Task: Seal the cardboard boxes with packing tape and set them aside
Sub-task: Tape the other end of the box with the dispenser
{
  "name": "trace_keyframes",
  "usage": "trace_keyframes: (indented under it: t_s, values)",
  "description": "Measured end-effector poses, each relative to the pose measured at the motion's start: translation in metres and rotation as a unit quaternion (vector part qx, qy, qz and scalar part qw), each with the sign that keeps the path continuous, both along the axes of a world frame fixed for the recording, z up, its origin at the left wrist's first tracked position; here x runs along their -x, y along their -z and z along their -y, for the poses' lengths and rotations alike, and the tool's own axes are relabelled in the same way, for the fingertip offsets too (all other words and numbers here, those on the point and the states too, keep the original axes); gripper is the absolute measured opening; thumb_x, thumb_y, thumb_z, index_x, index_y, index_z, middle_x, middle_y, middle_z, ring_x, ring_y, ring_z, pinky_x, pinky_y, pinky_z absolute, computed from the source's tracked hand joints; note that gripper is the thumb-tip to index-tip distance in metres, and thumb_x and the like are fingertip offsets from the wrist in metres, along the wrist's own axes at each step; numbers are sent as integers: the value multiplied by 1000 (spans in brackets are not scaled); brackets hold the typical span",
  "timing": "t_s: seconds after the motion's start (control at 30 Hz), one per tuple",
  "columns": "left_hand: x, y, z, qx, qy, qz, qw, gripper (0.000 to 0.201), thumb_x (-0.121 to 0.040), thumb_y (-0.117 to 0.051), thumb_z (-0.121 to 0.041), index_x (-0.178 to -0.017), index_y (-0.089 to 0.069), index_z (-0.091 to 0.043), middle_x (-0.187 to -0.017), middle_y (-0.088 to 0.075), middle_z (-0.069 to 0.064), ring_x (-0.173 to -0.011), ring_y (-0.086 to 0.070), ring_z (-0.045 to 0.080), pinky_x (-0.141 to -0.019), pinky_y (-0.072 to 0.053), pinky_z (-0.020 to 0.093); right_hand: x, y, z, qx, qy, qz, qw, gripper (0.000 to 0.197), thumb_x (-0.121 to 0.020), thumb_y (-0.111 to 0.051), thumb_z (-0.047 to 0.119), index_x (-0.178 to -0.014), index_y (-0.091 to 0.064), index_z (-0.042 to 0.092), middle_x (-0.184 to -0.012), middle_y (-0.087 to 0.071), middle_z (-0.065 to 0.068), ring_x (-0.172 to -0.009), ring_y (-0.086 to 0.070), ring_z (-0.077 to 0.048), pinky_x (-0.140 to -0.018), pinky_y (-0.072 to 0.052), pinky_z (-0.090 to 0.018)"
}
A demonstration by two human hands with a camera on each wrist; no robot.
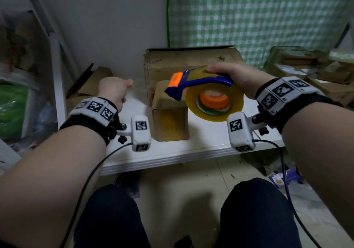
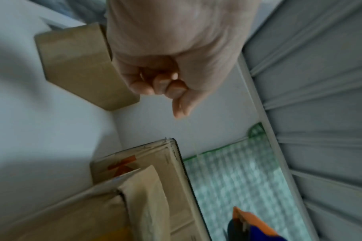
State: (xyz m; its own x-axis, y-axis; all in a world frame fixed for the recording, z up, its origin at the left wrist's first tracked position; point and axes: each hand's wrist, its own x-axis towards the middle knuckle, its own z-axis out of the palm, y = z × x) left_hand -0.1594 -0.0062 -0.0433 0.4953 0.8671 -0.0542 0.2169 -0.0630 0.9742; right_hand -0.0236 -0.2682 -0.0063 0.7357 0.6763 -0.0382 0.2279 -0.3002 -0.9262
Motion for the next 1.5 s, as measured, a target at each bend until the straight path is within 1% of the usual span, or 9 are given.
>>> trace_keyframes:
  t_s: [0.13, 0.23, 0.33, 0.53, 0.67, 0.77, 0.97, 1.27, 1.5]
  values:
    - [3, 17, 7, 42, 25, 19, 999, 13, -89, -63, -20, -78, -61, -15, -73, -54, -1, -61, -48, 11, -52, -45, 21, -3, -6, -2, 60, 14, 38, 997, 40, -65, -74, 56, -83, -71, 21, -82, -74, -5, -79, -69, -23, -90, -52, -43]
    - [2, 30, 9, 76, 31, 37, 996, 11, -91, -60, -20, -83, -58, -13, -61, -56, -1, -43, -55, 4, -44, -46, 14, -2, -11, -8, 88, 44, 70, 993, 46, -61, -75, 57, -87, -71, 19, -85, -73, -6, -83, -69, -26, -86, -54, -41]
    - [1, 37, 13, 86, 15, 53, 995, 9, -90, -63, -18, -91, -59, -9, -46, -52, -4, -34, -50, 2, -38, -41, 11, 5, -16, -16, 103, 69, 100, 987, 37, -66, -74, 52, -81, -67, 19, -86, -70, -6, -83, -66, -25, -83, -53, -38]
    - [8, 50, 16, 70, -18, 40, 997, 15, -83, -69, -22, -79, -64, -8, -57, -49, 1, -46, -42, 11, -35, -33, 12, 11, -23, -21, 149, 82, 127, 977, 36, -71, -71, 52, -76, -63, 17, -84, -65, -8, -78, -61, -22, -81, -51, -35]
    - [10, 62, 21, 86, -13, 52, 995, 20, -85, -67, -22, -70, -60, -12, -59, -56, 0, -52, -54, 11, -37, -37, 14, 13, -20, -19, 172, 83, 125, 974, 33, -75, -70, 50, -72, -60, 19, -73, -59, -4, -66, -55, -16, -59, -43, -24]
    - [10, 65, 25, 92, -17, 55, 994, 21, -86, -66, -19, -67, -59, -11, -59, -57, 1, -53, -55, 12, -40, -38, 18, 13, -16, -17, 173, 92, 122, 973, 33, -76, -68, 50, -71, -60, 18, -70, -59, -2, -63, -54, -15, -55, -39, -25]
    - [11, 70, 30, 103, -34, 65, 992, 21, -85, -65, -16, -66, -59, -9, -57, -53, 1, -50, -51, 11, -38, -35, 17, 10, -12, -14, 148, 96, 77, 981, 34, -71, -73, 50, -75, -66, 18, -71, -67, -5, -65, -62, -20, -70, -51, -30]
    - [9, 78, 35, 128, -41, 73, 988, 21, -85, -66, -20, -68, -60, -9, -57, -52, 0, -52, -51, 12, -46, -37, 21, 3, -8, -12, 149, 74, 50, 985, 42, -64, -72, 56, -79, -69, 17, -77, -72, -8, -73, -67, -24, -86, -53, -39]
    - [7, 82, 37, 133, -47, 70, 988, 20, -85, -66, -20, -70, -62, -7, -59, -53, 1, -52, -51, 12, -46, -38, 20, -3, 1, -12, 182, 86, 69, 977, 54, -63, -74, 63, -86, -68, 15, -80, -71, -6, -75, -67, -23, -76, -52, -34]
